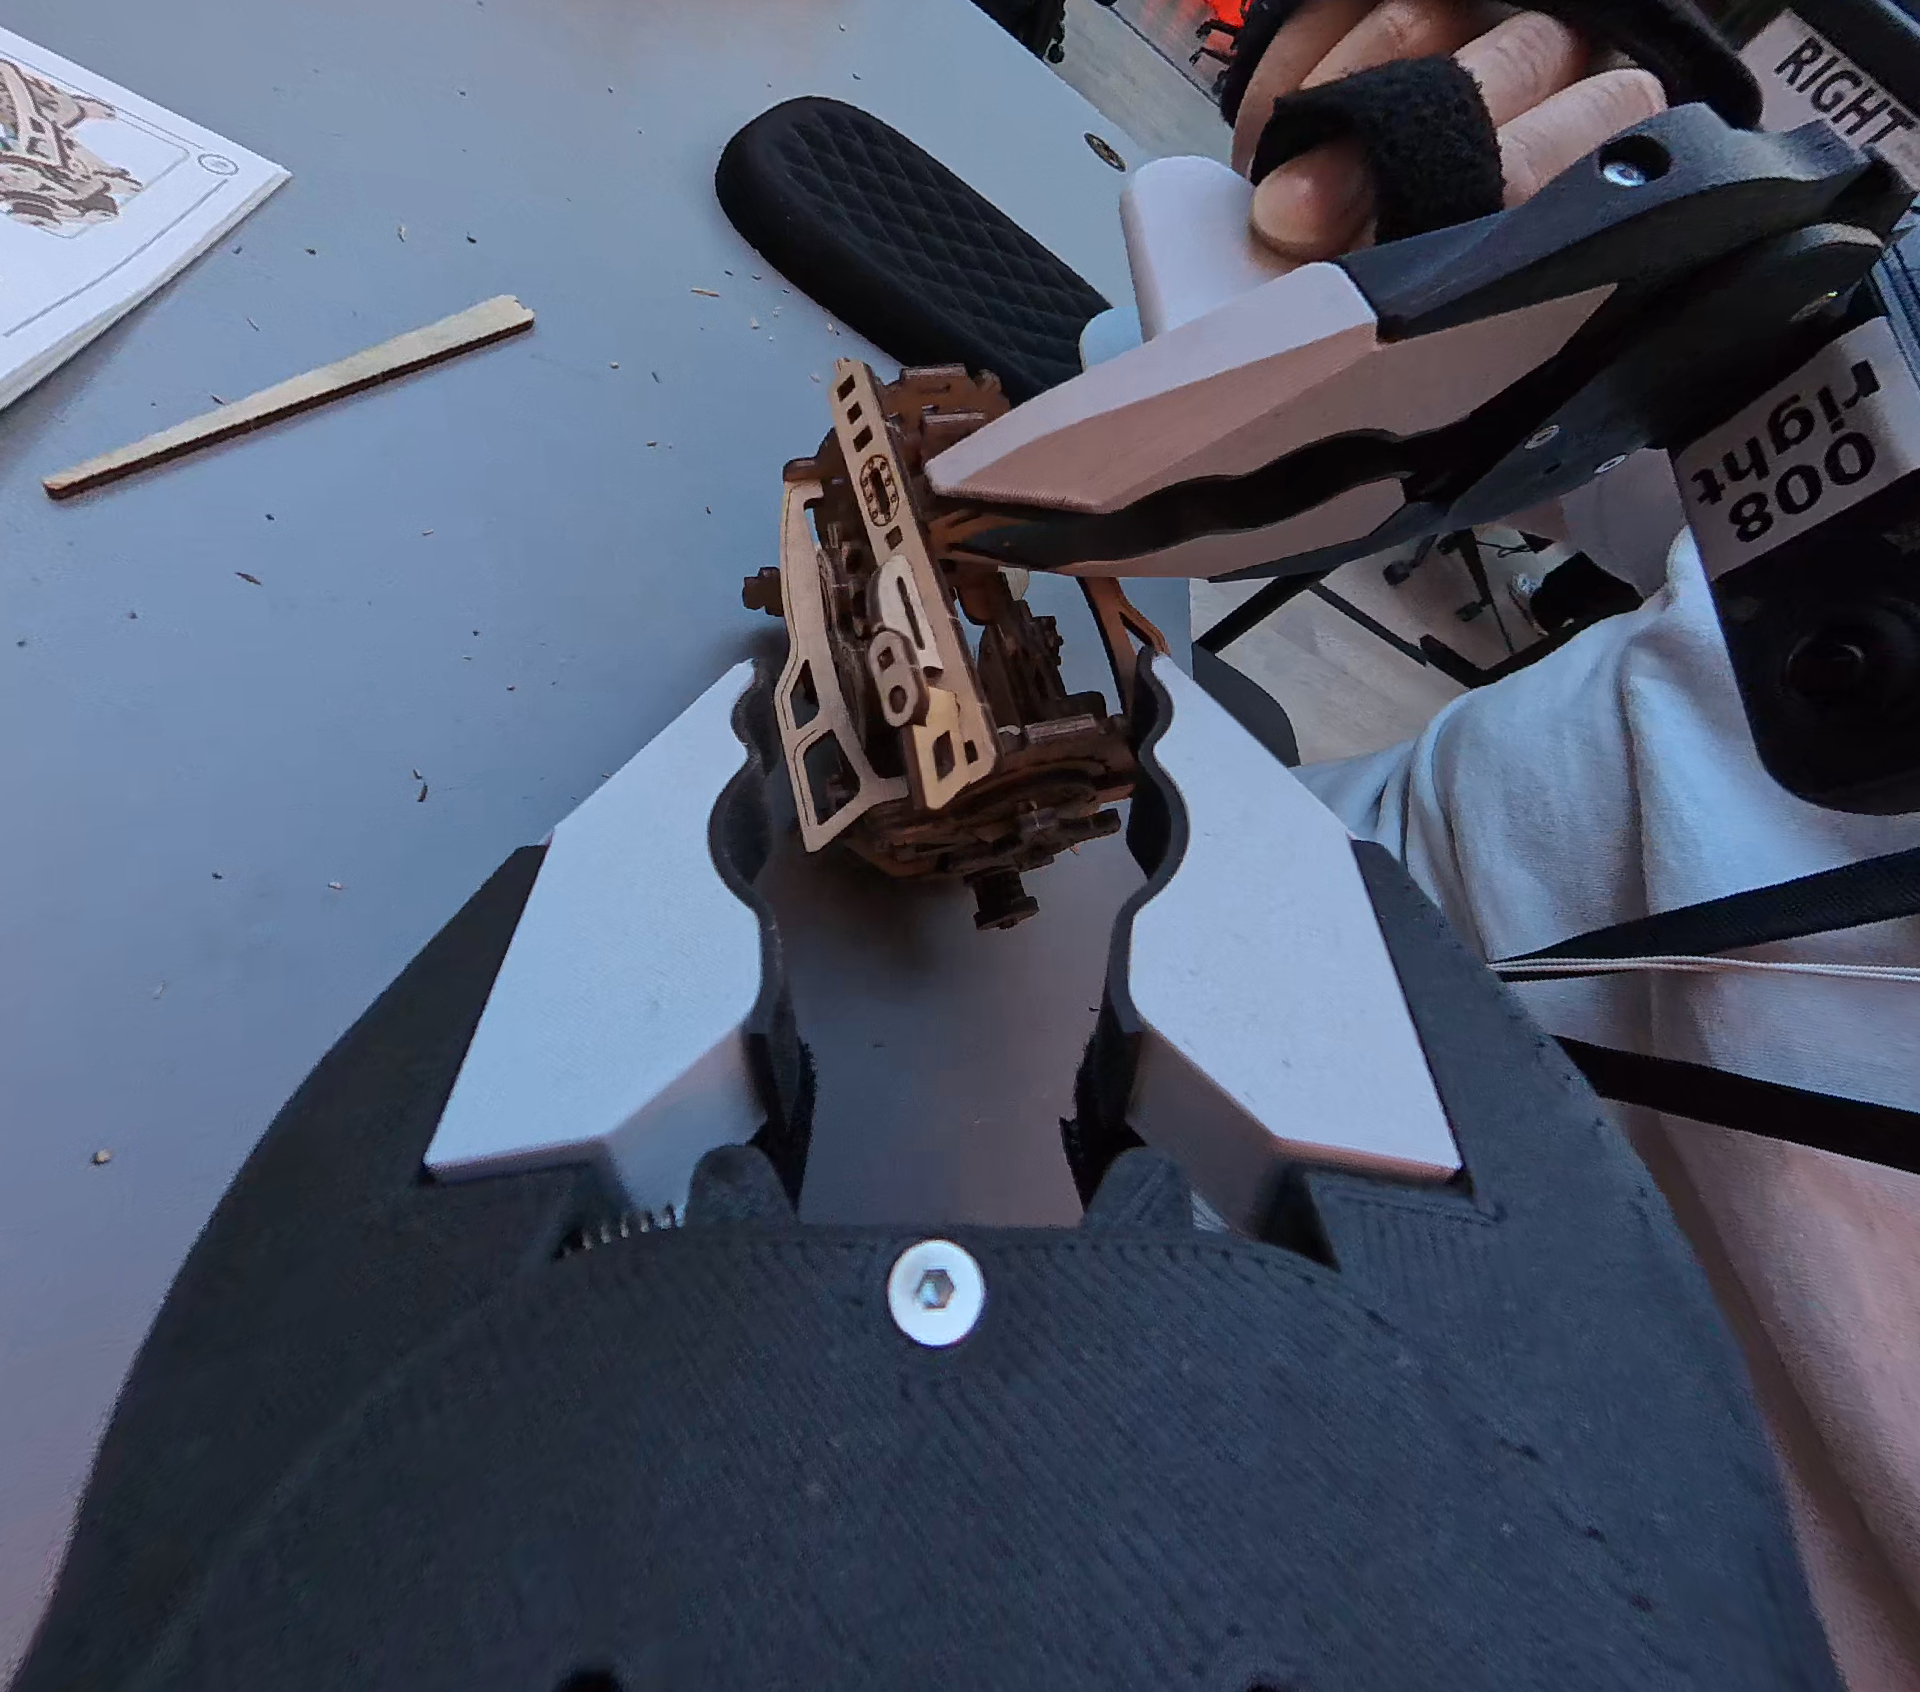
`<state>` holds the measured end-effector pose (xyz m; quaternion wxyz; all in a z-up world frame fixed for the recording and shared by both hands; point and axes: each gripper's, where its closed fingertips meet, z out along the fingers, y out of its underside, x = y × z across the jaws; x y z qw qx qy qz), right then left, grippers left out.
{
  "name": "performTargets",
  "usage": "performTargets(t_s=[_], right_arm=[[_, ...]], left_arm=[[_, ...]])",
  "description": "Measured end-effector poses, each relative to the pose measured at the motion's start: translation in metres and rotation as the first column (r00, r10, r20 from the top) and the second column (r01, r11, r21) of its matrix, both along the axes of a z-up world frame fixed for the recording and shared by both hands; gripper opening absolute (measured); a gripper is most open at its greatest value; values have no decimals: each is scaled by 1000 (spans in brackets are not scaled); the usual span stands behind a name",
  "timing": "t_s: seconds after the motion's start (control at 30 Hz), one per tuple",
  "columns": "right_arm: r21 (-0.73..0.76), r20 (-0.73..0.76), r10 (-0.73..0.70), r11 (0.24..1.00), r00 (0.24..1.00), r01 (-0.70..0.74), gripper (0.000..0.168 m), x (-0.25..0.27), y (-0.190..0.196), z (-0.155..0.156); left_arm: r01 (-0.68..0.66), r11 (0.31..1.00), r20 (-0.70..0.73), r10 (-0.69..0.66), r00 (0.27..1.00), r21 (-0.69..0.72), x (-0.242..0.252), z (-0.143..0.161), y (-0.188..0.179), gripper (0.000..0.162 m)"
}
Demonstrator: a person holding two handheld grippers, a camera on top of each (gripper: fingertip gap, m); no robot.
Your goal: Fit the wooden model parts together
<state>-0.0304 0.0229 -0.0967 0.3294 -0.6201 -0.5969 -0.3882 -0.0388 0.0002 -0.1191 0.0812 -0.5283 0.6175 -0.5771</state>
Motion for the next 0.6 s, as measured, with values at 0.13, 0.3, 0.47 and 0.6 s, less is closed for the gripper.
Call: performTargets(t_s=[0.13,0.3,0.47,0.6], right_arm=[[-12,2,4,1000,1000,-4,12,-1,0,0],[-59,-20,-10,998,1000,9,17,-2,-2,-2],[-90,-32,-26,996,999,23,17,-2,-1,-3],[-139,-71,-55,989,996,45,17,-2,-2,-4]], left_arm=[[4,1000,-2,-4,1000,11,0,0,0,67],[3,1000,-5,-3,1000,12,0,0,0,67],[-1,1000,-8,2,1000,14,0,0,0,67],[-3,1000,-10,3,1000,16,0,0,0,67]])
